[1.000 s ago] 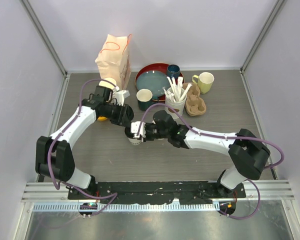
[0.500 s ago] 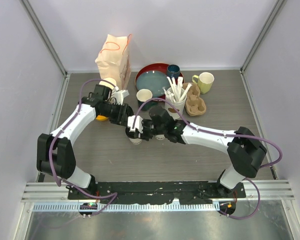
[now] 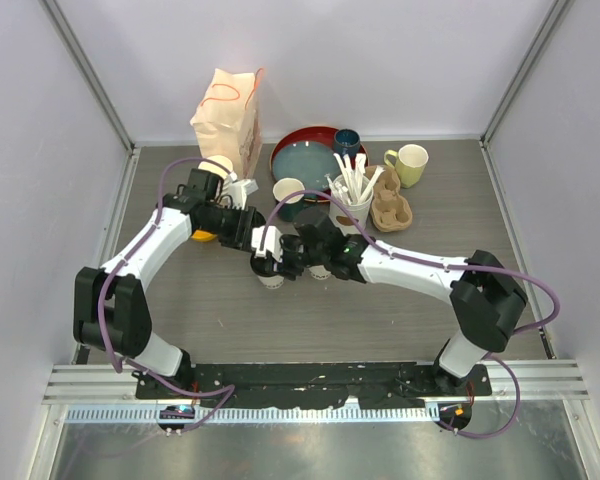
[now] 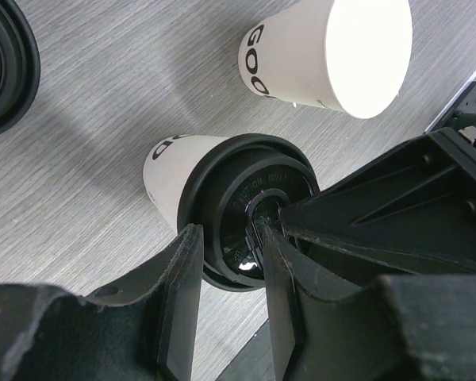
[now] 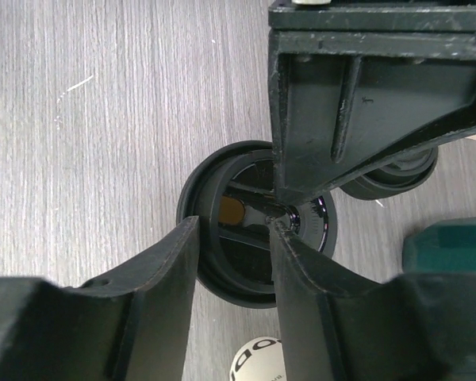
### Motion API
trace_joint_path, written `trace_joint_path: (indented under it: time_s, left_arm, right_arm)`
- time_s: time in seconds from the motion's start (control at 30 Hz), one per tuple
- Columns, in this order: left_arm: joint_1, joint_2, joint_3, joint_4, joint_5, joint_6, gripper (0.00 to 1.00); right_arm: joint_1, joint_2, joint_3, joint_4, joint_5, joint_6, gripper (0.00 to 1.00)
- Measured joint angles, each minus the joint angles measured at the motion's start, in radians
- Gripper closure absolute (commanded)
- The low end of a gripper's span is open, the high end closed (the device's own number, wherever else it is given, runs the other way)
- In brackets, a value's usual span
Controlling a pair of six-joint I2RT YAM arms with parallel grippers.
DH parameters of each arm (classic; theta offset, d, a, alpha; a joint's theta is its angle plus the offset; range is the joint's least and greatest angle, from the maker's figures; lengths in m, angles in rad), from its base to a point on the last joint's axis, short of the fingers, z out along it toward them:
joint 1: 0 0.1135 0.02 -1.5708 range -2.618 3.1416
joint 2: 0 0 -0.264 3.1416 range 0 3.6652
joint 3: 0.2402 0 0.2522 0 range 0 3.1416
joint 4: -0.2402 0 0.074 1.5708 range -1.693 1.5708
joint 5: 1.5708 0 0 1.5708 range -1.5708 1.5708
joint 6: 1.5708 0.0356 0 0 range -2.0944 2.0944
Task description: Pack the takeout coffee
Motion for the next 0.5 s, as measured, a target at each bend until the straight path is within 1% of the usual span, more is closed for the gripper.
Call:
trace_joint_path:
  time_s: [0.1,0.17,0.27,0.5]
  left_arm:
    - [0.000,0.002,0.000,0.005,-0.004,0.000,0.61]
    - [0.001,0.002,-0.003,0.008,-0.003,0.000,0.61]
    - [0.001,0.002,-0.004,0.010,0.001,0.000,0.61]
    - [0.001,0.008,-0.006,0.028,0.008,-0.003,0.61]
  right_arm:
    - [0.000,0.003,-0.007,0.017,-0.002,0.013,0.54]
    - [0.000,0.002,-0.038,0.072,-0.010,0.022,0.53]
    - [0.001,-0.016,-0.103,0.174,-0.011,0.042,0.54]
    - [0.001,-0.045,-0.191,0.301,0.026,0.069,0.58]
